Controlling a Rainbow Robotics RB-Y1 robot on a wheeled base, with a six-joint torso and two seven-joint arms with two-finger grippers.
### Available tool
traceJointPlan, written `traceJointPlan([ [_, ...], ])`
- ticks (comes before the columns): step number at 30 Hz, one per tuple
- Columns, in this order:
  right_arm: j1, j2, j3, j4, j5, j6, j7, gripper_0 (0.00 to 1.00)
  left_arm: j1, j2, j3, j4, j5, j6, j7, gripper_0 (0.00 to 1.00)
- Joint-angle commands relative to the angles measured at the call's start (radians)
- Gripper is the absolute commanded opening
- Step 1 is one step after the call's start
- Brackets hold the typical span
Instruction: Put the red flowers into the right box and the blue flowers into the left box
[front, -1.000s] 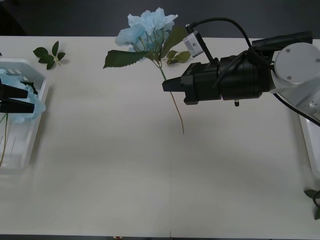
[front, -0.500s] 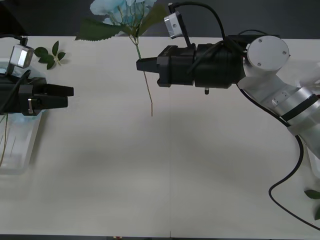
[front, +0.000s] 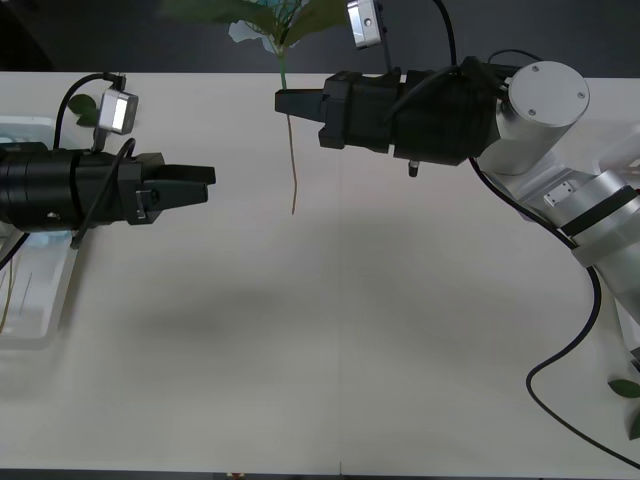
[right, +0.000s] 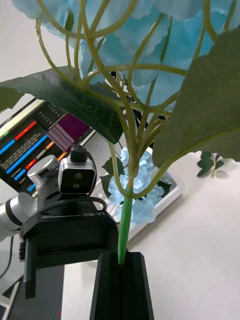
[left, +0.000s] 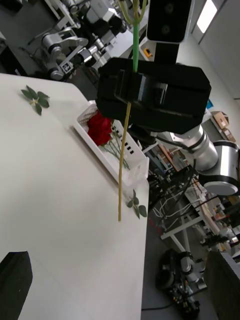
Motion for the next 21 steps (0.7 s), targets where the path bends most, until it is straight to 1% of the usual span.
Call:
traceJointPlan([
  [1, -0.021, 0.021, -0.005, -0.017, -0.044, -0.002, 0.035, 0.0, -0.062, -0.013, -0.051, -0.016, 0.006, -0.06, -0.04, 1.0],
  [9, -0.019, 0.025, -0.005, -0.01, -0.053, -0.002, 0.035, 0.0, -0.111, -0.058, -0.123, -0.016, 0.003, -0.12, -0.051, 1.0],
  [20, -0.019, 0.026, -0.005, -0.007, -0.053, -0.008, 0.035, 0.0, -0.141, -0.099, -0.175, -0.016, -0.004, -0.162, -0.051, 1.0],
  [21, -0.019, 0.026, -0.005, -0.007, -0.053, -0.008, 0.035, 0.0, -0.143, -0.102, -0.178, -0.016, -0.004, -0.163, -0.051, 0.86],
])
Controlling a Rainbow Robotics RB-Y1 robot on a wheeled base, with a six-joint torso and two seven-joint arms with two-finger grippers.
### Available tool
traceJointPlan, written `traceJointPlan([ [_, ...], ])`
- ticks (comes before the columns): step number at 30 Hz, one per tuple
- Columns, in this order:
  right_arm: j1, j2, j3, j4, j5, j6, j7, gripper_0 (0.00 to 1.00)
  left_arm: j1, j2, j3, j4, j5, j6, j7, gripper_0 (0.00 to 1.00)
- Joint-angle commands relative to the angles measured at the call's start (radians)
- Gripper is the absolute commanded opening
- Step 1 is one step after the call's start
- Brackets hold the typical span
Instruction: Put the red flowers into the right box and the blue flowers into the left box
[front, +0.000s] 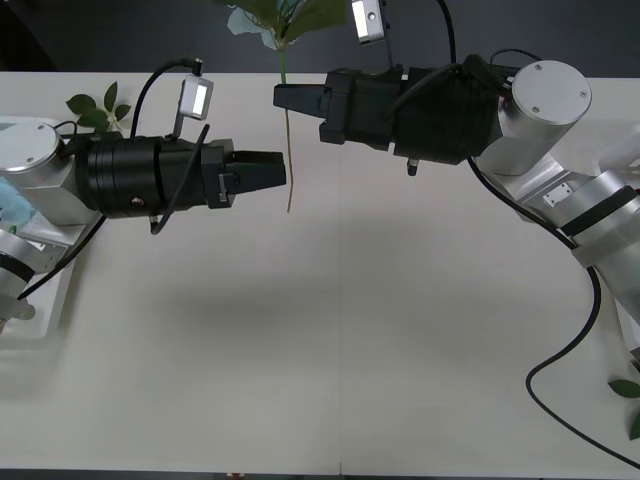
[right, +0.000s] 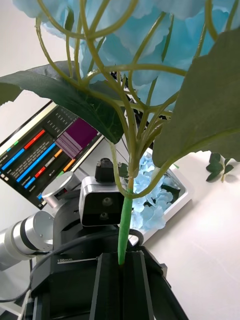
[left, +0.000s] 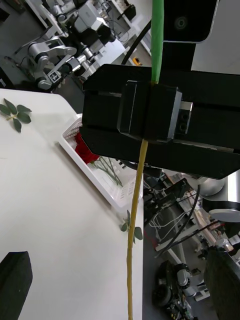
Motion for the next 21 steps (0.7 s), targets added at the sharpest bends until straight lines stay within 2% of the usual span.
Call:
traceJointPlan([
  [1, -0.019, 0.026, -0.005, -0.009, -0.008, -0.007, 0.033, 0.0, -0.046, -0.003, -0.028, -0.016, -0.003, -0.012, -0.05, 0.68],
  [2, -0.019, 0.026, -0.005, -0.009, -0.008, -0.007, 0.033, 0.0, -0.046, -0.005, -0.028, -0.016, -0.005, -0.012, -0.05, 0.58],
  [3, -0.019, 0.026, -0.005, -0.009, -0.008, -0.007, 0.033, 0.0, -0.05, -0.013, -0.029, -0.016, -0.019, -0.01, -0.05, 0.23],
  [4, -0.019, 0.026, -0.005, -0.009, -0.008, -0.007, 0.033, 0.0, -0.053, -0.017, -0.028, -0.016, -0.025, -0.012, -0.05, 0.07],
  [5, -0.019, 0.026, -0.005, -0.009, -0.008, -0.007, 0.033, 0.0, -0.055, -0.02, -0.028, -0.016, -0.032, -0.012, -0.05, 0.0],
  [21, -0.019, 0.026, -0.005, -0.008, -0.026, -0.007, 0.031, 0.0, -0.061, -0.048, -0.029, -0.016, -0.052, -0.016, -0.055, 0.0],
])
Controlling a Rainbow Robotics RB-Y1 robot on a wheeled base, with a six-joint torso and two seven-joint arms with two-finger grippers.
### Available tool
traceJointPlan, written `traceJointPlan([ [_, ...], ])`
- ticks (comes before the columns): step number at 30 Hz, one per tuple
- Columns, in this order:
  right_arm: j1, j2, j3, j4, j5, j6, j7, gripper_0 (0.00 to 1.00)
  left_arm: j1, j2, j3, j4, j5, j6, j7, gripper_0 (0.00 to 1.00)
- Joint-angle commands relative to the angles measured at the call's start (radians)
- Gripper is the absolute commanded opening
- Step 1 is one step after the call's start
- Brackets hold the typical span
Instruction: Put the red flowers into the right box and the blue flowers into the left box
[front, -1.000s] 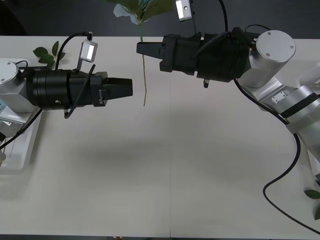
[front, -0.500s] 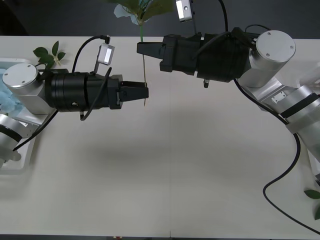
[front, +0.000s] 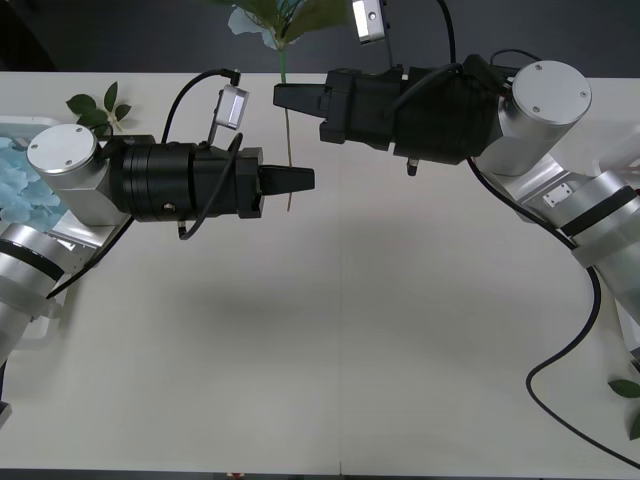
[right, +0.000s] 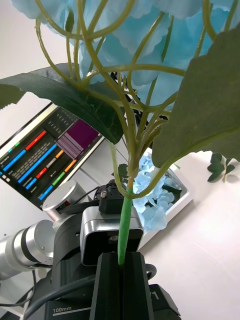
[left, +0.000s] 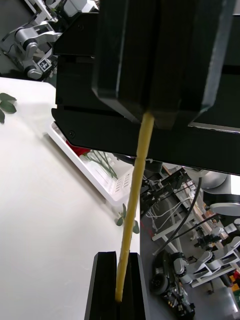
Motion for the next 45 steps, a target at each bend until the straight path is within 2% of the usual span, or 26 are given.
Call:
traceJointPlan([
  [1, -0.02, 0.024, -0.006, -0.011, -0.014, -0.007, 0.03, 0.0, -0.034, 0.003, 0.014, -0.016, -0.002, -0.003, -0.054, 0.0],
  [5, -0.02, 0.02, -0.006, -0.011, -0.014, -0.005, 0.03, 0.02, -0.034, 0.003, 0.014, -0.016, 0.002, -0.003, -0.058, 0.0],
  [6, -0.02, 0.02, -0.006, -0.011, -0.014, -0.005, 0.028, 0.12, -0.034, 0.003, 0.014, -0.016, 0.0, -0.003, -0.058, 0.0],
  [7, -0.02, 0.017, -0.006, -0.011, -0.014, -0.005, 0.028, 0.3, -0.034, 0.005, 0.014, -0.016, 0.002, -0.003, -0.058, 0.0],
  [8, -0.02, 0.012, -0.006, -0.009, -0.012, -0.001, 0.025, 0.54, -0.034, 0.005, 0.016, -0.018, 0.003, -0.003, -0.058, 0.0],
  [10, -0.02, 0.008, -0.007, 0.005, -0.014, 0.01, 0.025, 0.73, -0.034, 0.006, 0.016, -0.016, 0.003, -0.003, -0.059, 0.0],
  [12, -0.02, 0.003, -0.01, 0.011, -0.017, 0.018, 0.033, 0.87, -0.034, 0.009, 0.016, -0.016, 0.006, -0.001, -0.059, 0.0],
  [14, -0.02, -0.003, -0.01, 0.011, -0.018, 0.018, 0.042, 0.95, -0.034, 0.014, 0.016, -0.018, 0.012, 0.002, -0.062, 0.0],
  [17, -0.02, -0.014, -0.012, 0.011, -0.017, 0.024, 0.059, 0.99, -0.032, 0.035, 0.028, -0.038, 0.012, 0.013, -0.064, 0.0],
  [24, -0.02, -0.031, -0.012, 0.011, -0.018, 0.03, 0.096, 1.0, -0.031, 0.121, 0.105, -0.05, -0.028, 0.106, -0.048, 0.0],
  [31, -0.021, -0.075, -0.013, 0.011, -0.035, 0.082, 0.137, 1.0, -0.025, 0.167, 0.32, -0.05, -0.218, 0.286, 0.016, 0.0],
  [38, -0.015, -0.149, -0.012, 0.011, -0.054, 0.236, 0.261, 1.0, -0.017, 0.184, 0.565, -0.05, -0.413, 0.504, 0.156, 0.0],
  [45, 0.011, -0.222, 0.019, 0.011, -0.121, 0.323, 0.377, 1.0, -0.017, 0.221, 0.788, -0.05, -0.627, 0.721, 0.315, 0.0],
])
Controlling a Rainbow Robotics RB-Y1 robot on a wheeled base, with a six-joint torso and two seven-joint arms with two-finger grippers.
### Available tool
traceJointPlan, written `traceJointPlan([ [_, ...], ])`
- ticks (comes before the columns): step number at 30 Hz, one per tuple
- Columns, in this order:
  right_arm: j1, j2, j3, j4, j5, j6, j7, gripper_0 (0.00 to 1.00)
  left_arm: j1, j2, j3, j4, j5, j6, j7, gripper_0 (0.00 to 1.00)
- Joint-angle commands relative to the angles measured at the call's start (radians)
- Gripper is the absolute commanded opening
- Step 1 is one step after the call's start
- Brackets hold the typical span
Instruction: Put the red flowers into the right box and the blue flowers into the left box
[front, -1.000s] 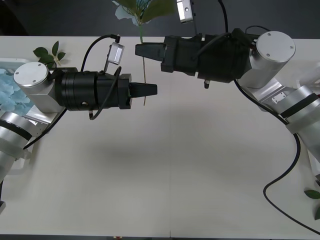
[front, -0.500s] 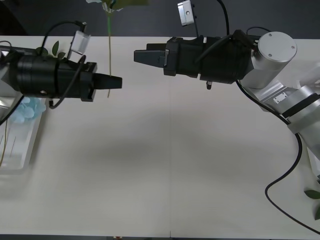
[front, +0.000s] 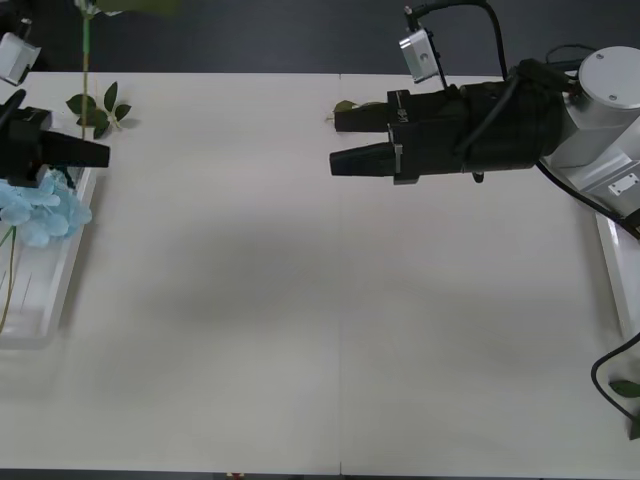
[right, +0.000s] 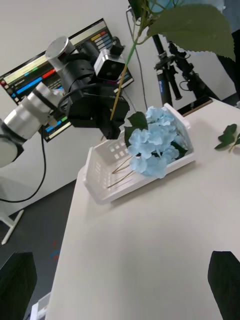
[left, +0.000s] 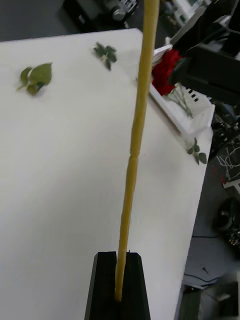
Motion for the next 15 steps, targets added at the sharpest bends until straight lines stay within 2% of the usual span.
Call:
traceJointPlan([
  [1, 0.003, -0.059, 0.026, -0.02, -0.054, 0.026, 0.094, 1.0, -0.014, 0.086, 0.103, -0.032, -0.117, 0.099, 0.118, 0.0],
  [11, 0.012, -0.082, 0.06, -0.027, -0.114, 0.034, 0.094, 1.0, 0.092, 0.241, 0.184, -0.036, -0.341, 0.099, 0.178, 0.0],
  [15, 0.012, -0.076, 0.068, -0.027, -0.111, 0.008, 0.094, 1.0, 0.127, 0.287, 0.193, -0.036, -0.442, 0.049, 0.178, 0.0],
])
